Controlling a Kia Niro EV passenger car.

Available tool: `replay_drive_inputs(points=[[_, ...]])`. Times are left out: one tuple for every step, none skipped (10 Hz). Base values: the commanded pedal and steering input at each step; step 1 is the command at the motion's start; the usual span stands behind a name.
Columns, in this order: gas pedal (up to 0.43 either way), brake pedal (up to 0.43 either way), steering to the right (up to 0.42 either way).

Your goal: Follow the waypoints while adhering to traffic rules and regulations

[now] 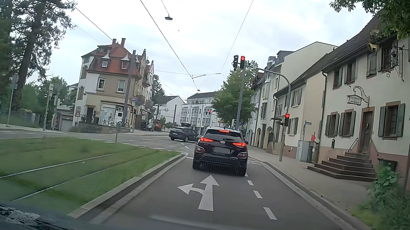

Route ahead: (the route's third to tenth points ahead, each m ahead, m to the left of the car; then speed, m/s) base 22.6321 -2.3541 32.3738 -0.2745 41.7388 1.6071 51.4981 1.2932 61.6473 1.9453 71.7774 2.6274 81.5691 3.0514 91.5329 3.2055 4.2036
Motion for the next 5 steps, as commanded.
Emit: replay_drive_inputs(points=[[0.000, 0.189, 0.003], [0.000, 0.195, 0.003], [0.000, 0.189, 0.003], [0.000, 0.201, 0.002], [0.000, 0.201, 0.002]])
